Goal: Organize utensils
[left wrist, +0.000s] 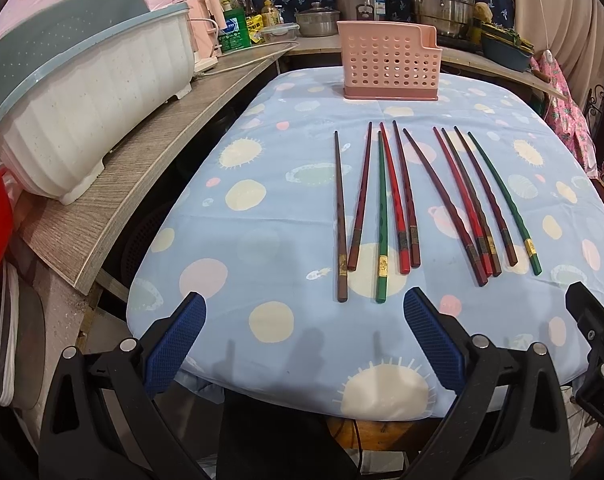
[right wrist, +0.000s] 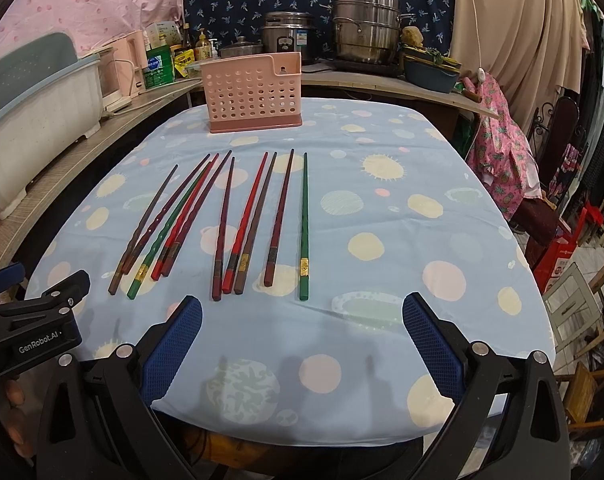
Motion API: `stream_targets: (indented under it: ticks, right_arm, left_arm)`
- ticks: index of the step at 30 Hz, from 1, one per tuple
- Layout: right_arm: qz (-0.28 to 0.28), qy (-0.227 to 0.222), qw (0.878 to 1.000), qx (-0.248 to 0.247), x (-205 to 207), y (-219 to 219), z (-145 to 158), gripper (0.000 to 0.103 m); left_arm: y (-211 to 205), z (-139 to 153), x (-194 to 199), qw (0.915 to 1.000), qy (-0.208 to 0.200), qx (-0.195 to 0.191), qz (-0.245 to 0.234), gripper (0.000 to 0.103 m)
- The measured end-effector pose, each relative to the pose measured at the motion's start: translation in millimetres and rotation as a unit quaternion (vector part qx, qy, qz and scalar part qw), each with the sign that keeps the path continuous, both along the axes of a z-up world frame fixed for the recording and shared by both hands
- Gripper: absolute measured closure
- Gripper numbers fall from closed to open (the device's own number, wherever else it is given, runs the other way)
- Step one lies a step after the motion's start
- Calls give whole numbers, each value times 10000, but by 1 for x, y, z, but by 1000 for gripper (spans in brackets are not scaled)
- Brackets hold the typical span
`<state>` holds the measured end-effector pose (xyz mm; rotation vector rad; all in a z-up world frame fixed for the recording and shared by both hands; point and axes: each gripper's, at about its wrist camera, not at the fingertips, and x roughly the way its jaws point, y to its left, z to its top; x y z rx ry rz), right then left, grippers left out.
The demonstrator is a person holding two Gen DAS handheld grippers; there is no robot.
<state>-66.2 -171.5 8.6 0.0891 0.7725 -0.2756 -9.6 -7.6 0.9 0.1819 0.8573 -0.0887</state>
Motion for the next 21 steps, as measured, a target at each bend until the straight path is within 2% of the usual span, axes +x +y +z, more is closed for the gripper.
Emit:
stream_targets:
  ticks: [21]
  right_arm:
    - [0,5,10000,19,-2,-1,0,7]
  left_arm:
    - [0,0,0,10000,5,-2,1,8]
